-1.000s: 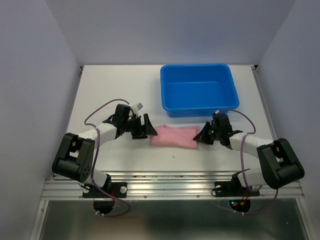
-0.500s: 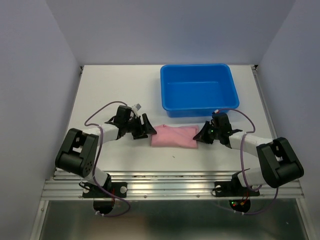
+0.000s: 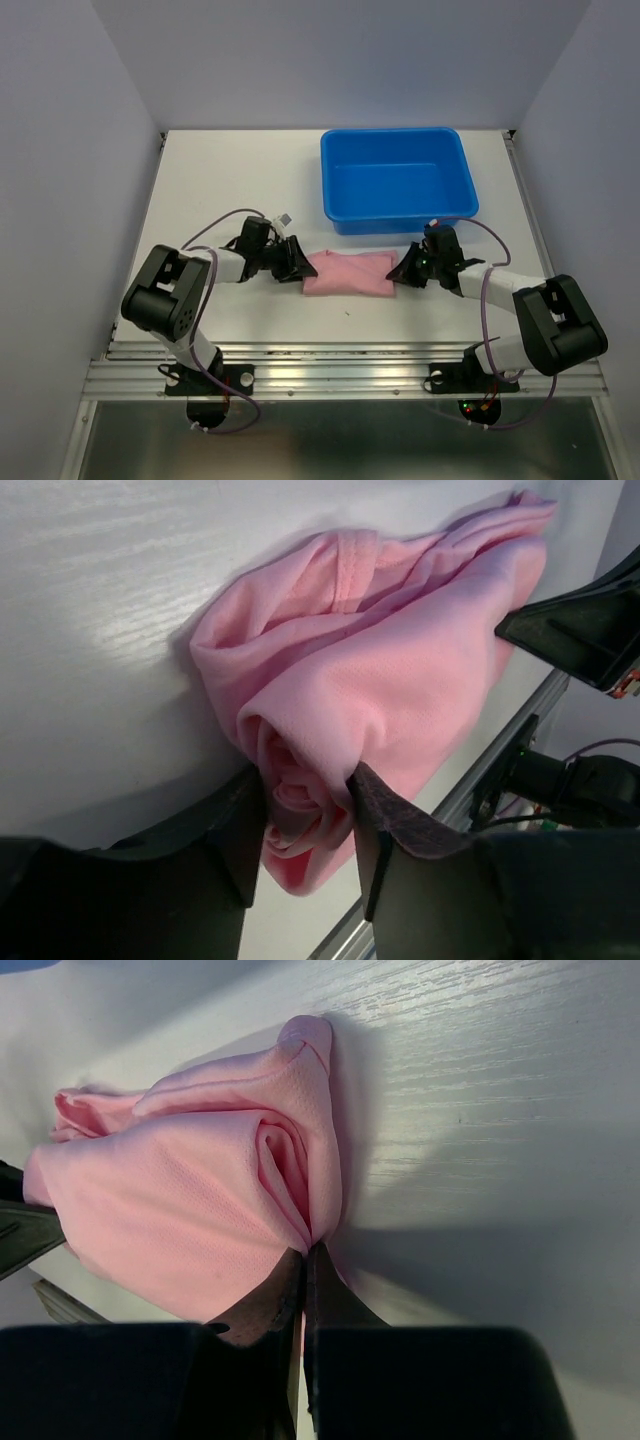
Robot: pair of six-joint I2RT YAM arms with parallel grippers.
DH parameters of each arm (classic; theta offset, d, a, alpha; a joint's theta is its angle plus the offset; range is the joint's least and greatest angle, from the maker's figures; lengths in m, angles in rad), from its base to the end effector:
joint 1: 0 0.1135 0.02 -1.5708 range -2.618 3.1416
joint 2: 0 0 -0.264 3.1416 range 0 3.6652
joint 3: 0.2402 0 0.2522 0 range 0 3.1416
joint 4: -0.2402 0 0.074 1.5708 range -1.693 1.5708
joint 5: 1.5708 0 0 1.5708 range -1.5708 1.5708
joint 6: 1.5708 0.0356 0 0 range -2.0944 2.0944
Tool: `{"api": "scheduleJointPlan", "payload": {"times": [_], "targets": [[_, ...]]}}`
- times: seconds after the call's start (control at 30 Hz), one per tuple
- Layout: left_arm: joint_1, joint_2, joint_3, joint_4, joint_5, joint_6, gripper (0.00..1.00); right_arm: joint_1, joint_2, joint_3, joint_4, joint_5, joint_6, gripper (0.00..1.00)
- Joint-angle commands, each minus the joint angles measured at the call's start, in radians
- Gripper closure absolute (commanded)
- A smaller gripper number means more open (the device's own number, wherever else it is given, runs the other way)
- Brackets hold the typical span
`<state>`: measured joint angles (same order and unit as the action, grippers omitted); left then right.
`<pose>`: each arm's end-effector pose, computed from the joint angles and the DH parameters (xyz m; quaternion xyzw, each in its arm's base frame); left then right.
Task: Roll the t-shirts
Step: Pick up the T-shirt from the center of the board.
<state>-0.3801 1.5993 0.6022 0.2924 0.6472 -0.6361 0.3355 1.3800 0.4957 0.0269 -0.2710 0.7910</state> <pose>0.2603 -0.1271 0.1379 0.0225 0.8706 -0.4457 0.2072 0.2258 0.0888 0.1394 0.1637 0.9151 0.2918 0.2250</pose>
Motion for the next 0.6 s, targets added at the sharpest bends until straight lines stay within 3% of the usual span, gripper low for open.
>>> {"api": "scheduleJointPlan", "payload": {"times": [0.0, 0.03, 0.07, 0.1, 0.13, 0.2, 0.33, 0.57], "targets": [[-0.04, 0.079, 0.008, -0.021, 0.014, 0.015, 0.59, 0.005, 0.008, 0.014, -0.016, 0.007, -0.003, 0.99], [-0.045, 0.089, 0.013, -0.022, 0.023, 0.016, 0.67, 0.005, 0.008, 0.018, -0.021, 0.003, -0.007, 0.99], [-0.046, 0.097, 0.016, -0.024, 0.026, 0.018, 0.82, 0.005, 0.007, 0.033, -0.044, -0.002, -0.015, 0.99], [-0.049, 0.106, 0.019, -0.024, 0.028, 0.018, 0.91, 0.005, 0.004, 0.046, -0.079, 0.009, -0.018, 0.88], [-0.049, 0.109, 0.022, -0.032, 0.028, 0.021, 0.98, 0.005, -0.004, 0.059, -0.146, 0.042, -0.025, 0.75], [-0.049, 0.114, 0.034, -0.053, 0.025, 0.033, 1.0, 0.005, -0.024, 0.109, -0.22, 0.088, -0.065, 0.32], [-0.049, 0.116, 0.056, -0.085, 0.011, 0.052, 1.0, 0.005, -0.084, 0.139, -0.347, 0.194, -0.096, 0.27], [-0.048, 0.12, 0.077, -0.099, 0.026, 0.061, 1.0, 0.005, -0.052, 0.13, -0.322, 0.153, -0.13, 0.29]]}}
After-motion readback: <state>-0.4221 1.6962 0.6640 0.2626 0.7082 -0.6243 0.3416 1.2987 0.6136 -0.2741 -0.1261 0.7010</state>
